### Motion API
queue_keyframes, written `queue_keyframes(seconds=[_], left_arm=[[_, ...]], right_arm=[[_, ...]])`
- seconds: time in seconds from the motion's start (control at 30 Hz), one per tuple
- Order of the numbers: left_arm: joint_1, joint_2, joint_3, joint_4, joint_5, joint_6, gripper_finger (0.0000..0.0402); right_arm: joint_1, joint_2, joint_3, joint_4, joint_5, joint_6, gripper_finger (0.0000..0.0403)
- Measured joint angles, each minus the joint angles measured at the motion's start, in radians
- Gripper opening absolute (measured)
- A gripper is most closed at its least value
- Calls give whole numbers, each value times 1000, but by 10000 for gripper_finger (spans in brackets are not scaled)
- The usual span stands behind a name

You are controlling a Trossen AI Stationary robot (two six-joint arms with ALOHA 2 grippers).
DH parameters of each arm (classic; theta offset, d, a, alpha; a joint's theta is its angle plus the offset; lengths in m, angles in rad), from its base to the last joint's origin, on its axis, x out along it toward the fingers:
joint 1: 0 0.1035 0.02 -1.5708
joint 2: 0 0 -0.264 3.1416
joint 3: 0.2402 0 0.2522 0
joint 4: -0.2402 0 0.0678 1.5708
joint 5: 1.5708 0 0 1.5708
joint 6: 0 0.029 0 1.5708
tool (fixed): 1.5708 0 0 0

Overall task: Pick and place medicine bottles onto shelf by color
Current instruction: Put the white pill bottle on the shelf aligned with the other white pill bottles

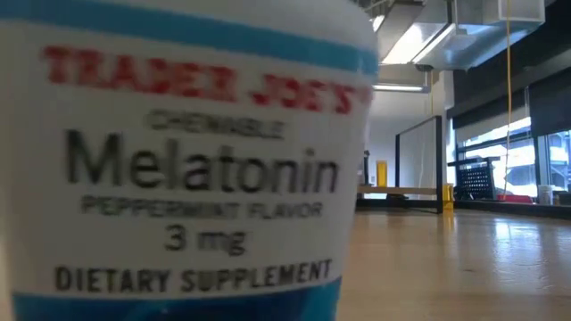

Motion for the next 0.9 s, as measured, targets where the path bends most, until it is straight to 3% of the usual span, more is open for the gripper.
queue_keyframes(seconds=[0.9], left_arm=[[0,0,0,0,0,1,0]], right_arm=[[0,-1,-5,-17,36,-24,270]])
